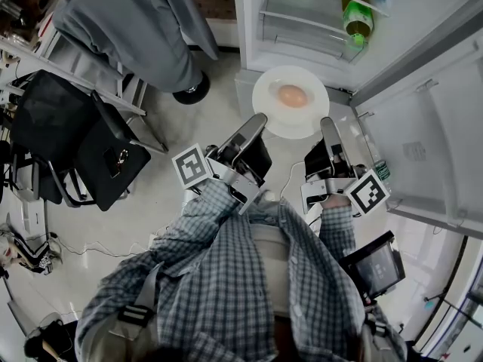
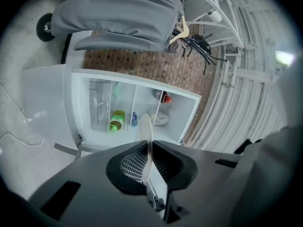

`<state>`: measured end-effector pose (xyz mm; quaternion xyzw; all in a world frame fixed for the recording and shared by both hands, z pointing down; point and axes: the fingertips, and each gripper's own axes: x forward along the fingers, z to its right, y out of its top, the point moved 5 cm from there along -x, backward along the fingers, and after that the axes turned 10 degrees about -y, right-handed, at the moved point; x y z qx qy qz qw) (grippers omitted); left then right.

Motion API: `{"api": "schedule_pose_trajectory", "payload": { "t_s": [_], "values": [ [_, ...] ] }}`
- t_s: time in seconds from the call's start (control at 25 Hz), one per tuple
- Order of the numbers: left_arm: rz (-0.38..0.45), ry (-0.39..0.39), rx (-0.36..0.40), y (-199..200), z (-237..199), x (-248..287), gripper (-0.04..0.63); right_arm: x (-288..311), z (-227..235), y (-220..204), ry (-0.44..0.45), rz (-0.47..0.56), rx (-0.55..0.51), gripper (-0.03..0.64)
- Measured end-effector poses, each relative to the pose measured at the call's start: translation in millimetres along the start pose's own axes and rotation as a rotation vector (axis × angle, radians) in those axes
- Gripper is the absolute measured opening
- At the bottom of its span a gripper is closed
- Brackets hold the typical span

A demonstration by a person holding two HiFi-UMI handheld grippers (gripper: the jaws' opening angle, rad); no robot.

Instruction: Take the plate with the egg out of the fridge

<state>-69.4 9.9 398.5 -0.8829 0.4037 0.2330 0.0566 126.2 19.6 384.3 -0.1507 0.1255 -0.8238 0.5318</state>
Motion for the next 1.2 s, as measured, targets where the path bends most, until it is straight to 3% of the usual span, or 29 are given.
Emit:
{"api": "schedule_pose_trajectory", "payload": {
  "t_s": [0.84,1.2],
  "values": [
    [0.0,0.0,-0.007,1,-2,0,0.035,1,1,1,-0.008,0.002,-0.011,0.037],
    [0.051,-0.008,0.022,16,4,-2,0.035,26,-16,1,0.088,-0.037,-0.047,0.038]
  ]
}}
